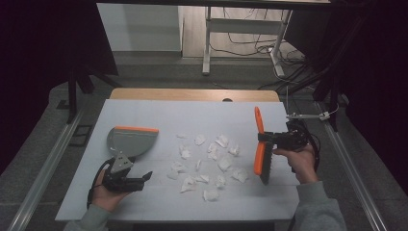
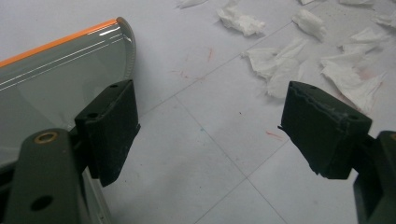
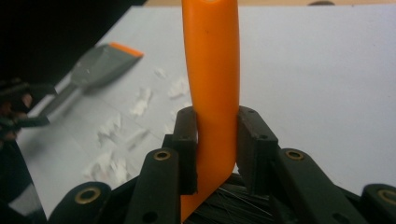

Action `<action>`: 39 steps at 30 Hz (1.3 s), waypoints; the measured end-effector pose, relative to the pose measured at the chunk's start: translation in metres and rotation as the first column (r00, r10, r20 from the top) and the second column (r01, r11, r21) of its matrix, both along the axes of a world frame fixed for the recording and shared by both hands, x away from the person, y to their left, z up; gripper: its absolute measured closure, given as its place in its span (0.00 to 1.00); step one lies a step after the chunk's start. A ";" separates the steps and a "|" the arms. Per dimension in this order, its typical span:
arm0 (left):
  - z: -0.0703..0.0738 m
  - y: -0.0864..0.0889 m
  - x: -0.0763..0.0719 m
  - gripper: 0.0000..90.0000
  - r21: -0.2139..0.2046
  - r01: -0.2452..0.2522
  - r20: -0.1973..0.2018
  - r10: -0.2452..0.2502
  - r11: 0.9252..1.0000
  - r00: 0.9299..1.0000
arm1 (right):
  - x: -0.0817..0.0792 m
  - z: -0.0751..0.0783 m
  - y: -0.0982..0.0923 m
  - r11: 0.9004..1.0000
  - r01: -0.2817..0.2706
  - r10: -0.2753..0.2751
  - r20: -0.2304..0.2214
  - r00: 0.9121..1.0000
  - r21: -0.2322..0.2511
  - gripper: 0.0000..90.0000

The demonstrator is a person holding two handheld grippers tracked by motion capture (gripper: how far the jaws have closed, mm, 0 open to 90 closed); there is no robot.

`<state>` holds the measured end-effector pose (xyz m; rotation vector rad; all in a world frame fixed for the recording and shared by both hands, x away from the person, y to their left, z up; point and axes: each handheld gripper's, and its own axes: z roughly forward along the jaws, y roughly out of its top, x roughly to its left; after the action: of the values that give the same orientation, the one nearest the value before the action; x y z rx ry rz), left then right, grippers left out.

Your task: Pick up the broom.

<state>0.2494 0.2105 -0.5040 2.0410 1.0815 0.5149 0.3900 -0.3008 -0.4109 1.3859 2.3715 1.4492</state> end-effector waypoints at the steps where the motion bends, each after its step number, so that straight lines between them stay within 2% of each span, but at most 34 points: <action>1: 0.000 0.000 0.000 0.22 -0.001 -0.001 0.001 0.001 1.000 1.000 | -0.001 -0.002 0.005 1.000 0.004 -0.004 -0.001 1.000 0.020 0.79; 4: 0.000 -0.001 0.000 0.22 0.001 -0.002 0.000 0.002 1.000 1.000 | -0.004 -0.003 0.011 1.000 -0.001 0.000 0.013 1.000 0.028 0.79; 9: 0.001 -0.002 0.002 0.22 -0.003 0.000 -0.002 0.000 1.000 1.000 | -0.009 -0.003 0.027 0.998 0.007 -0.009 0.036 0.999 0.070 0.79; 10: 0.001 -0.002 0.002 0.22 -0.005 0.000 -0.002 0.000 1.000 1.000 | -0.010 -0.002 0.032 0.996 0.012 -0.015 0.038 0.999 0.093 0.79; 11: 0.001 -0.002 0.002 0.22 -0.006 0.000 -0.002 0.000 1.000 1.000 | -0.010 -0.002 0.032 0.996 0.012 -0.015 0.038 0.999 0.093 0.79; 12: 0.001 -0.002 0.002 0.22 -0.006 0.001 -0.001 -0.001 1.000 1.000 | -0.010 -0.004 0.036 0.991 -0.003 -0.001 0.030 1.000 0.133 0.79; 16: 0.001 -0.002 0.002 0.22 -0.010 0.001 -0.003 -0.001 1.000 1.000 | -0.013 -0.004 0.046 0.992 -0.009 0.003 0.050 0.999 0.123 0.79; 19: 0.002 -0.002 0.002 0.22 -0.013 0.006 -0.004 -0.006 1.000 1.000 | -0.017 -0.002 0.057 0.989 -0.019 0.008 0.072 0.997 0.149 0.79; 23: 0.002 -0.002 0.002 0.22 -0.015 0.010 -0.004 -0.010 1.000 1.000 | -0.020 0.000 0.065 0.987 -0.009 -0.006 0.091 0.996 0.160 0.79; 25: 0.003 -0.003 0.002 0.22 -0.017 0.011 0.000 -0.011 1.000 1.000 | -0.022 0.000 0.072 0.982 -0.007 -0.013 0.103 0.995 0.187 0.79; 28: 0.005 -0.005 0.001 0.22 -0.019 0.017 0.008 -0.016 1.000 1.000 | -0.023 0.000 0.081 0.981 -0.009 -0.014 0.118 0.993 0.193 0.79; 31: 0.006 -0.007 0.000 0.22 -0.019 0.027 0.011 -0.027 0.999 1.000 | -0.024 -0.002 0.086 0.981 -0.001 -0.023 0.121 0.992 0.194 0.79; 33: 0.007 -0.008 0.000 0.22 -0.018 0.031 0.012 -0.031 0.999 0.999 | -0.024 -0.005 0.090 0.976 -0.009 -0.015 0.105 0.994 0.217 0.79; 36: 0.008 -0.009 -0.001 0.22 -0.027 0.034 0.013 -0.034 0.999 0.999 | -0.026 -0.008 0.099 0.981 -0.009 -0.013 0.114 0.993 0.195 0.79; 39: 0.011 -0.012 -0.002 0.22 -0.042 0.047 0.016 -0.047 0.998 0.999 | -0.026 -0.010 0.106 0.978 -0.005 -0.019 0.116 0.993 0.209 0.79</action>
<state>0.2479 0.1981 -0.4929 2.0178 1.0244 0.4790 0.3640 -0.1949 -0.4214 1.3056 2.1945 1.7702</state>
